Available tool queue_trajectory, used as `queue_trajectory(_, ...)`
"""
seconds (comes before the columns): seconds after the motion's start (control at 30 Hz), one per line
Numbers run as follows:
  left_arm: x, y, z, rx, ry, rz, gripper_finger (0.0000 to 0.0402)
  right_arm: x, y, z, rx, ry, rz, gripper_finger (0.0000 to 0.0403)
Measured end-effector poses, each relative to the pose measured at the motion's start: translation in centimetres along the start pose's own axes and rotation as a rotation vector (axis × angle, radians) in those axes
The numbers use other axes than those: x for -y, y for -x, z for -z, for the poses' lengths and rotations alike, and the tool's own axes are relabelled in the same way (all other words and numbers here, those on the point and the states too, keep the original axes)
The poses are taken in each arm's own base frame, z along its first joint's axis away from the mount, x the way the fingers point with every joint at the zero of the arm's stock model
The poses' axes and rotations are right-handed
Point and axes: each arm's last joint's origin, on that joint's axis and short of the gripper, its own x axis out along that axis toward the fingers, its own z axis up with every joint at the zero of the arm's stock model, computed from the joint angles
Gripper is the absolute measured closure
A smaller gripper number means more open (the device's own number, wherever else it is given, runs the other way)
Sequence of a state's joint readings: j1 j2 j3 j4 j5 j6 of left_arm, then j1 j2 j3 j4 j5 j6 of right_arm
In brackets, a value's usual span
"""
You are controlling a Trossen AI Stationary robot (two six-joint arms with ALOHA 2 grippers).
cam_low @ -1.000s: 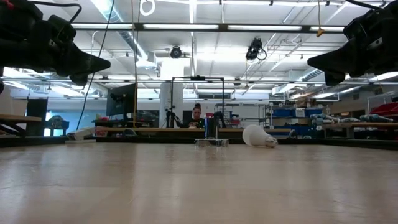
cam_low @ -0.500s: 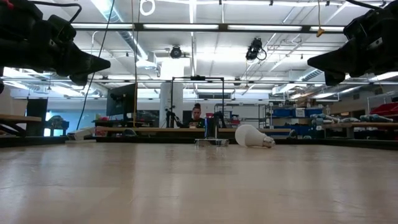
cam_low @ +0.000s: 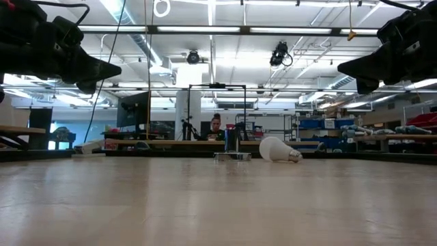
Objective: Screw lightbulb
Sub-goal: Return to Home Position
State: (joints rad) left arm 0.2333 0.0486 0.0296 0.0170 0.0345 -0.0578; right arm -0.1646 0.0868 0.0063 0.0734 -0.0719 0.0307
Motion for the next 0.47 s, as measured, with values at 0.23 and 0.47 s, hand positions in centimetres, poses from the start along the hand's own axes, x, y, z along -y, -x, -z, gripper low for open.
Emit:
queue_trajectory(0.23, 0.0, 0.0, 0.0, 0.0, 0.0, 0.0, 0.0392, 0.0, 0.0, 0.0, 0.0, 0.0, 0.0, 0.0386)
queue_trajectory(0.47, 0.0, 0.0, 0.0, 0.0, 0.0, 0.0, 0.0392, 0.0, 0.0, 0.0, 0.0, 0.0, 0.0, 0.0383)
